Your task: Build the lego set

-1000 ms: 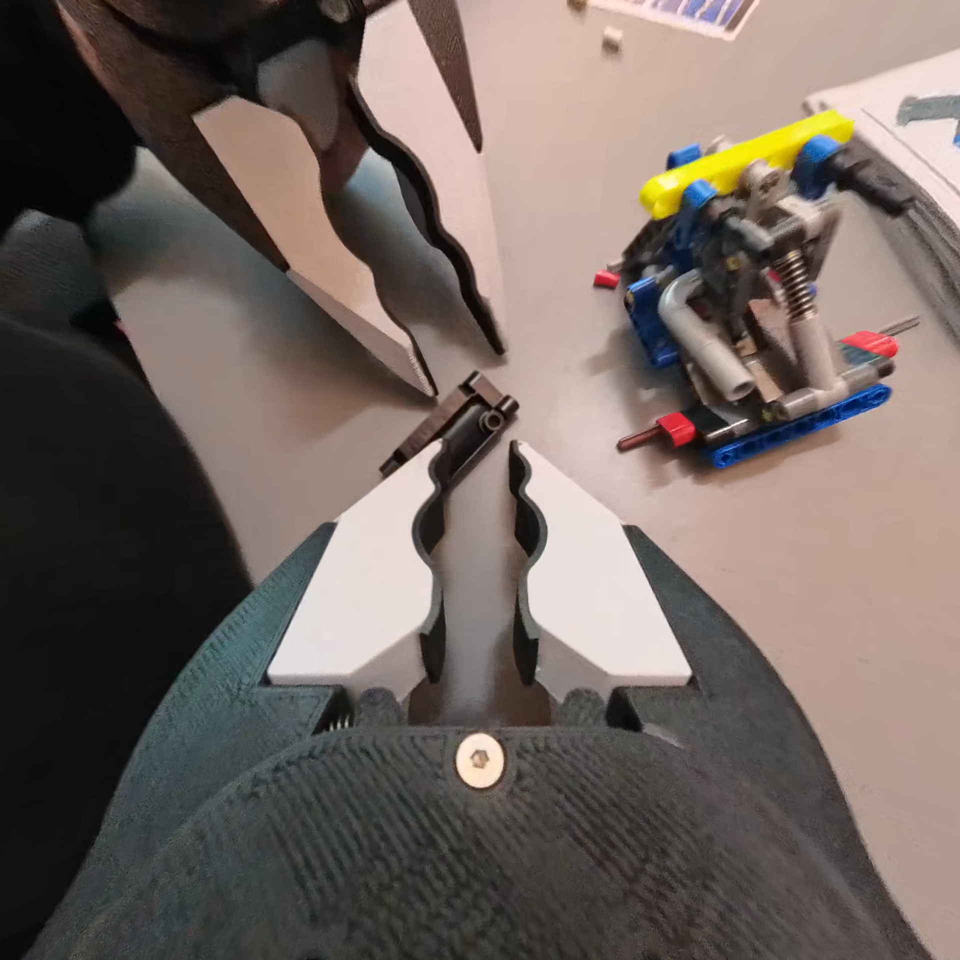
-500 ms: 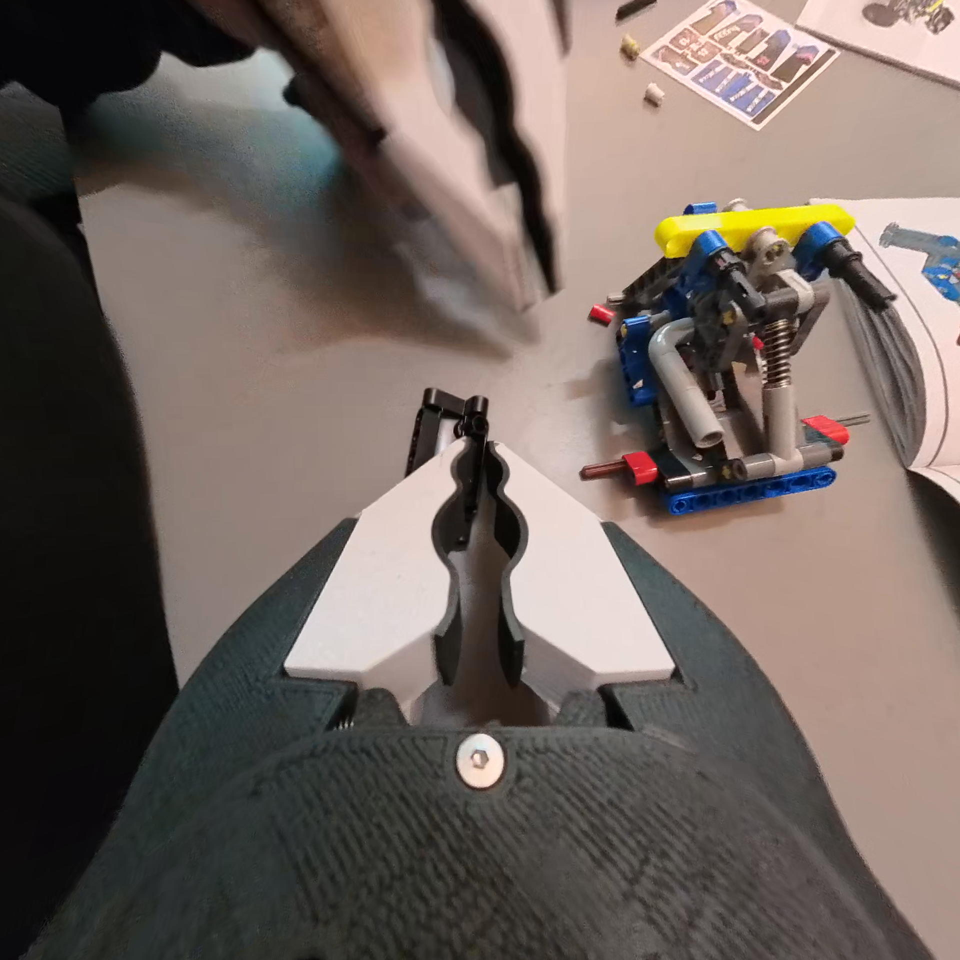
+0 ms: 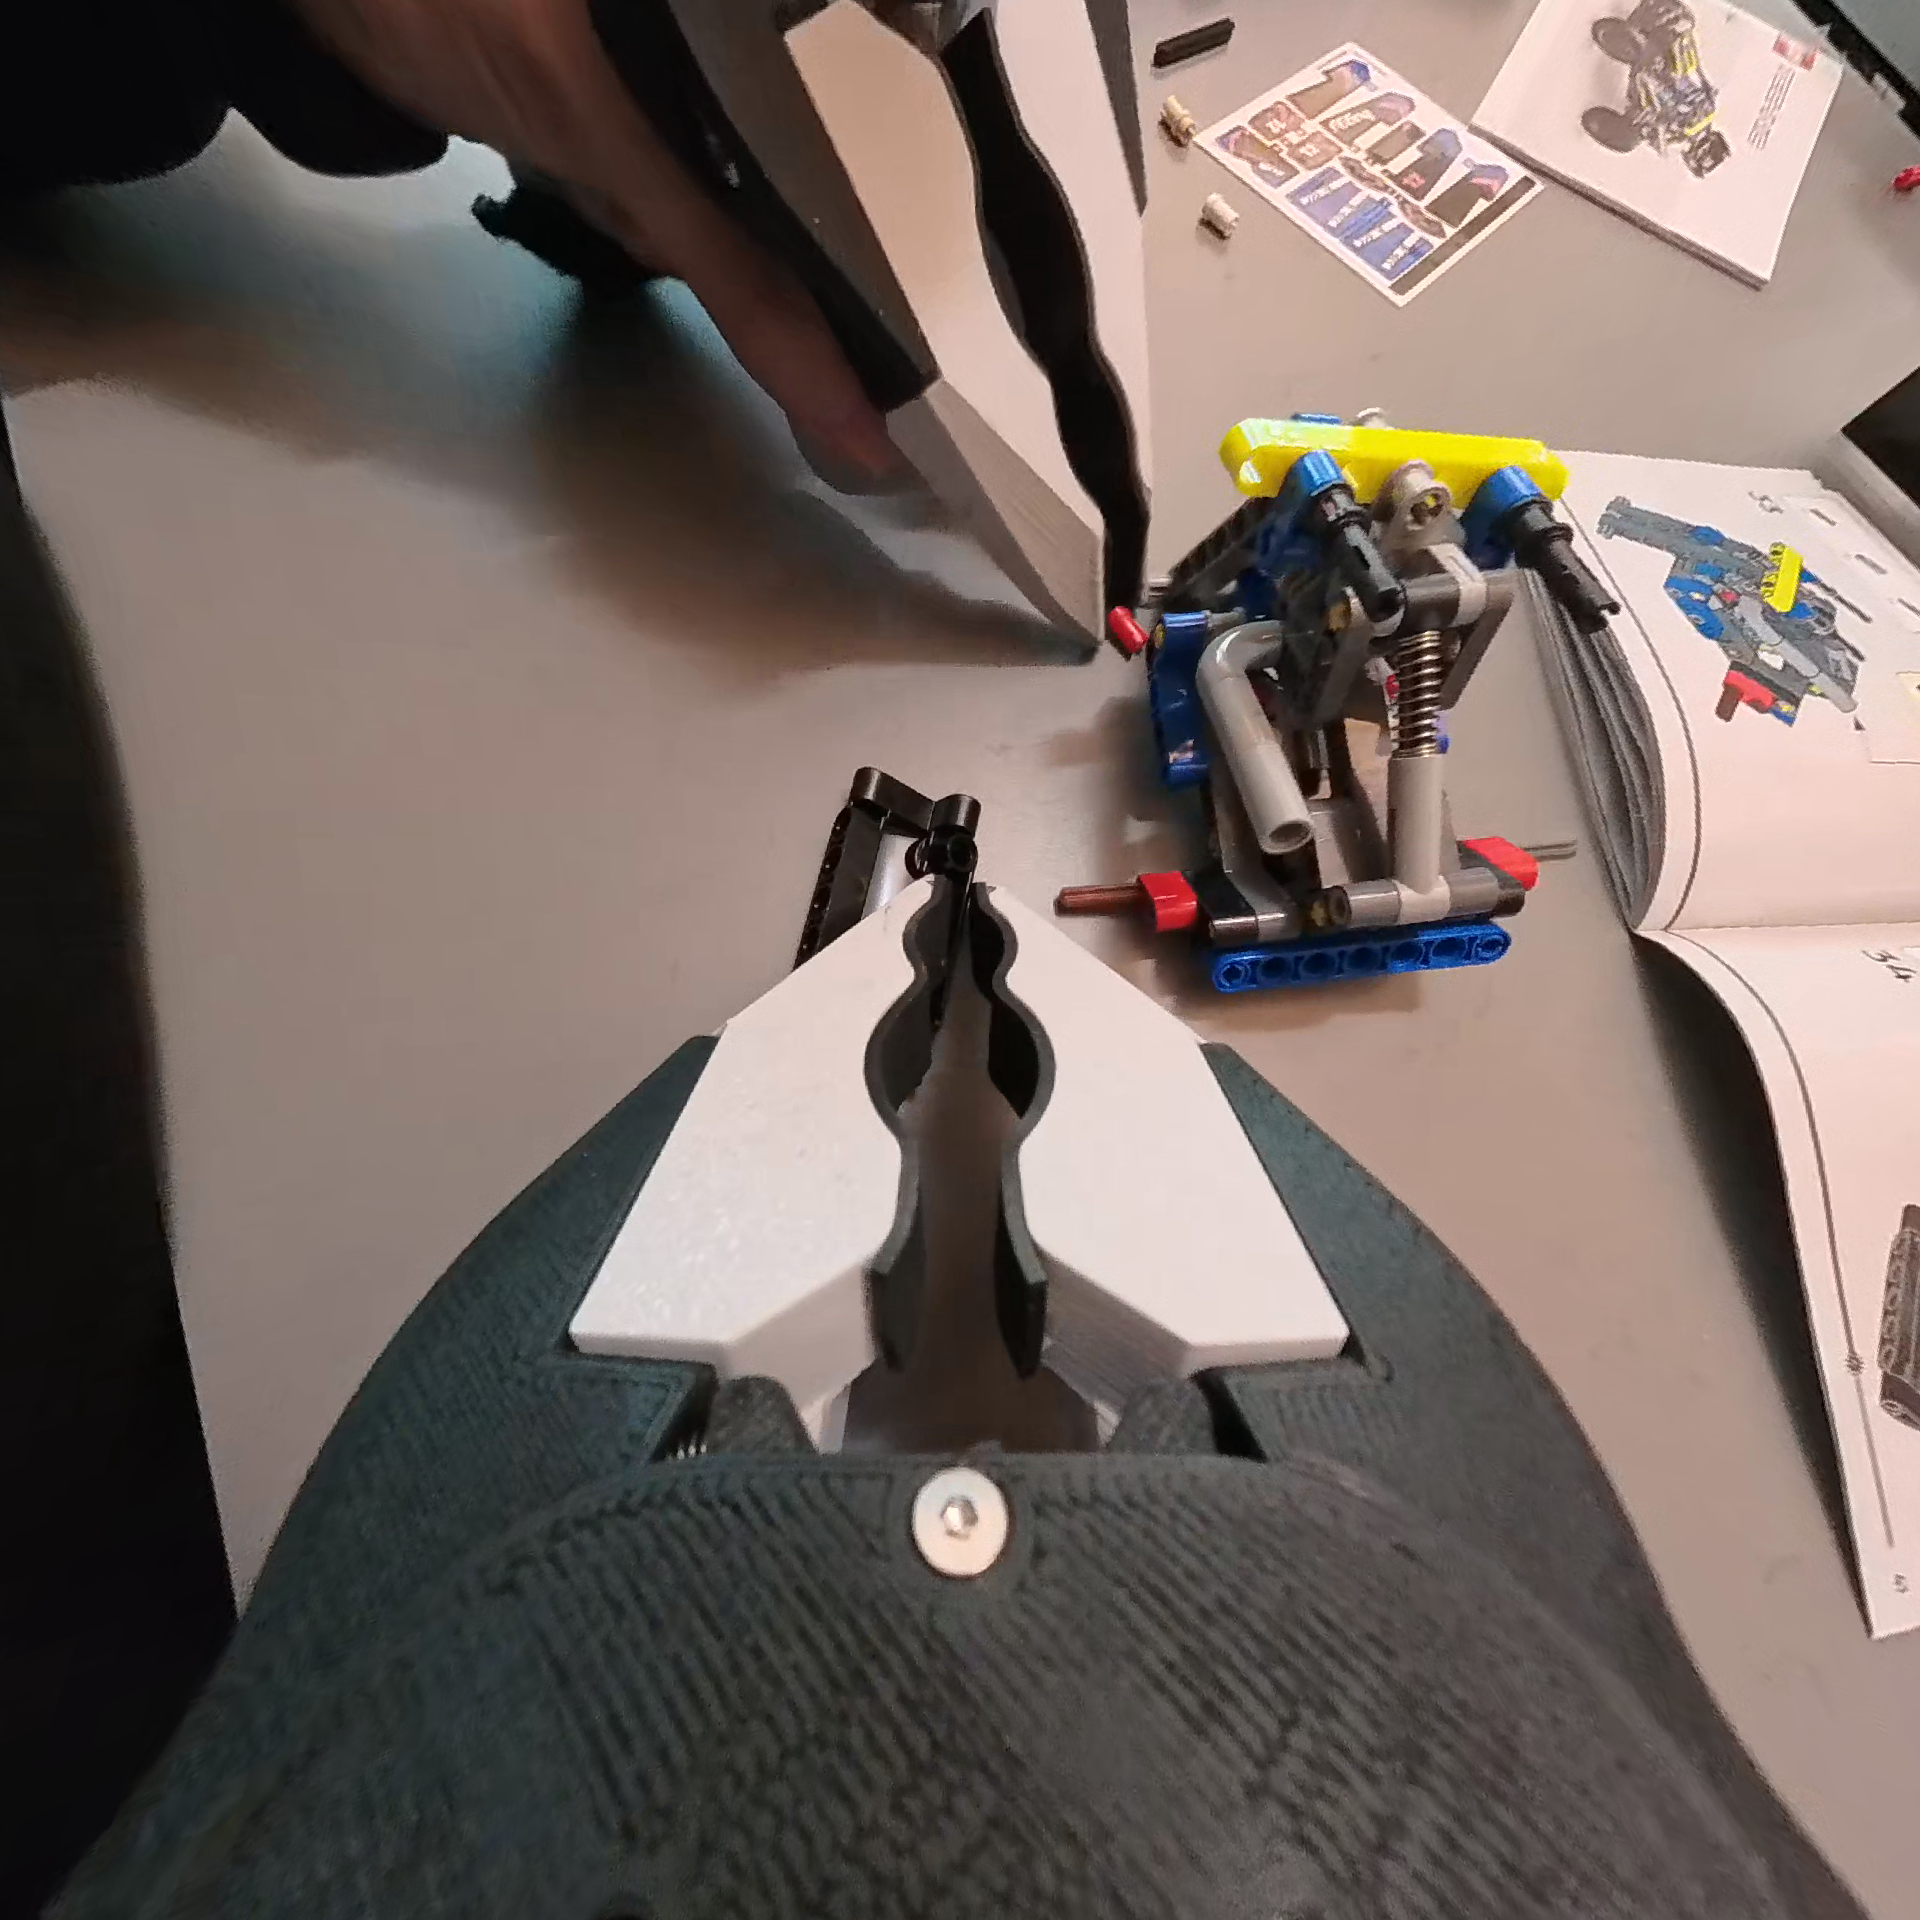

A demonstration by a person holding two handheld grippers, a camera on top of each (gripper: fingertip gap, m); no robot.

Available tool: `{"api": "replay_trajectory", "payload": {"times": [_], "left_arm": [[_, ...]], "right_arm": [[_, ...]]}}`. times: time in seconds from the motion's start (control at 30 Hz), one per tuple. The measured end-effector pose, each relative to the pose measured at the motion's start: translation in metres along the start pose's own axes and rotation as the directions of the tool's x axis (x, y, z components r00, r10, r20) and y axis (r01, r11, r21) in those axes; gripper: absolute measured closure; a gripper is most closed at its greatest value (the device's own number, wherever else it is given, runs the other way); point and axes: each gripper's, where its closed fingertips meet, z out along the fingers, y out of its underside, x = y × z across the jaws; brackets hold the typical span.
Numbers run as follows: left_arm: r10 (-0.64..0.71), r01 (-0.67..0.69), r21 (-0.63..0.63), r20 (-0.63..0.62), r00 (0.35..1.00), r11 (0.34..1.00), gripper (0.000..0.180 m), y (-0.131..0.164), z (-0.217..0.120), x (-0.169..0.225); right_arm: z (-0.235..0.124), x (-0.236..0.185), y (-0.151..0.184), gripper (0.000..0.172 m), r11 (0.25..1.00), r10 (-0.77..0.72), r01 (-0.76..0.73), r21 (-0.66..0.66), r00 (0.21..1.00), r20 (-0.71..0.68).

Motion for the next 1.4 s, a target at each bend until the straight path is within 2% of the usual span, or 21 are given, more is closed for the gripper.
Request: {"api": "replay_trajectory", "payload": {"times": [0.17,0.63,0.8,1.0,1.23,1.4], "left_arm": [[0.059,-0.059,-0.006,0.043,0.997,0.998,0.167,-0.002,0.002,-0.001],[0.204,-0.204,0.004,-0.002,0.979,0.979,0.17,-0.007,0.003,-0.003],[0.214,-0.215,0.003,-0.044,0.976,0.977,0.178,-0.008,0.008,0.001],[0.176,-0.176,0.006,-0.085,0.981,0.984,0.178,-0.007,0.008,0.003],[0.315,-0.318,0.028,-0.241,0.918,0.948,0.179,0.009,-0.01,0.023],[0.413,-0.412,0.076,-0.329,0.849,0.908,0.179,0.006,-0.009,0.046]], "right_arm": [[0.0,-0.001,0.0,0.169,1.0,-0.008,0.008,0.001,1.0,0.008],[-0.001,0.0,0.001,0.169,1.0,-0.012,0.012,0.002,1.0,0.006],[-0.001,0.0,0.001,0.17,1.0,-0.015,0.015,0.002,1.0,0.004],[-0.002,0.0,0.001,0.169,1.0,-0.021,0.021,0.002,1.0,0.002],[-0.002,-0.001,0.001,0.166,1.0,-0.024,0.024,0.004,0.999,0.024],[0.0,-0.002,0.0,0.166,1.0,-0.003,0.003,0.002,0.998,0.064]]}}
